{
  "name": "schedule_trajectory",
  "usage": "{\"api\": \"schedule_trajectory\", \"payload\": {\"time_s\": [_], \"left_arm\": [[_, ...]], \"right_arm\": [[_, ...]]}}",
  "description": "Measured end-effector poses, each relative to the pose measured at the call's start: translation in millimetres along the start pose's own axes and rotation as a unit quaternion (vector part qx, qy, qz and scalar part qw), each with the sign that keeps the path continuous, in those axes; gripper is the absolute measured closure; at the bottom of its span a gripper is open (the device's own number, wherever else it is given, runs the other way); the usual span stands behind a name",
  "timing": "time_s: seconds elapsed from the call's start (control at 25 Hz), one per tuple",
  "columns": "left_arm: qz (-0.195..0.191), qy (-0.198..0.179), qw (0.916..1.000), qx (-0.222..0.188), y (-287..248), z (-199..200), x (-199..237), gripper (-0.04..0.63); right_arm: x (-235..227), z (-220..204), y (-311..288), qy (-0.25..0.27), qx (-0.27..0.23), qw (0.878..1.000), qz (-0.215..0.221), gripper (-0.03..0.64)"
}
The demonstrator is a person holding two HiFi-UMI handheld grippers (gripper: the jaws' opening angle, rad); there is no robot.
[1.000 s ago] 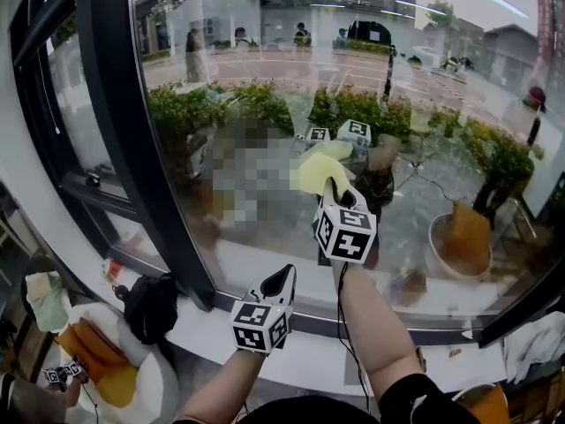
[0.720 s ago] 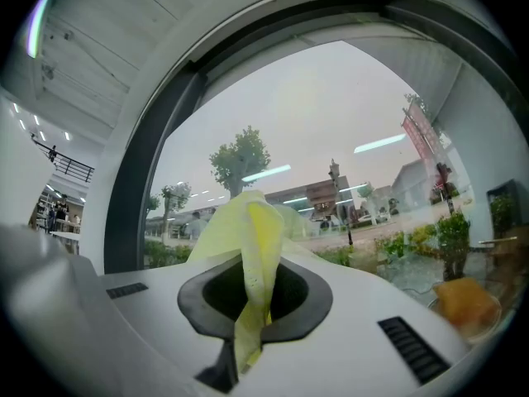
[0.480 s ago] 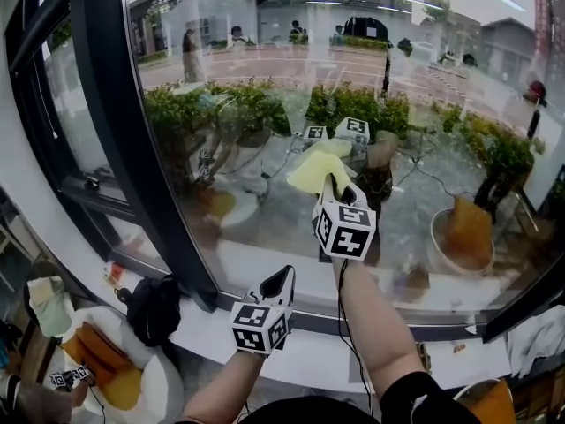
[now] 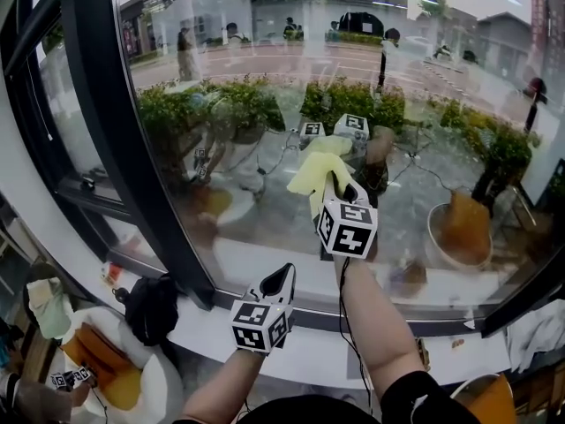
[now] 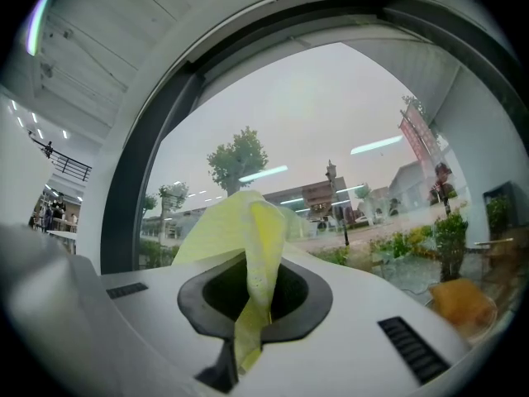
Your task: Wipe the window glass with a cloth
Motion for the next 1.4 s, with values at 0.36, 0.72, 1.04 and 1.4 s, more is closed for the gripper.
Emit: {"api": "schedule_trajectory", "payload": {"time_s": [0.36, 0.72, 1.04, 1.4], "left_arm": [[-0.03, -0.009, 0.9995, 0.011, -10.1, -3.7, -19.3, 0.589], [-0.065, -0.008, 0.9977, 0.016, -21.6, -2.8, -30.4, 0.589], [-0.091, -0.018, 0.9954, 0.023, -35.0, -8.0, -65.9, 0.589], [-0.109, -0.024, 0.9933, 0.028, -59.2, -18.2, -132.1, 0.589]], "right_arm": [[-28.5, 1.6, 19.5, 0.0, -0.001, 1.0, -0.026, 0.584], [-53.2, 3.0, 32.4, 0.007, -0.001, 0.998, -0.062, 0.584], [-103.4, 3.3, 60.2, -0.003, 0.0, 0.995, -0.097, 0.584], [-181.9, 9.0, 99.8, -0.007, -0.001, 0.993, -0.122, 0.584]]}}
Point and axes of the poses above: the fingertips, and each gripper's own axes: y backward along the fingers, x to its left, z out of its top, the point moved 8 cm from there along y, backward along the fingers
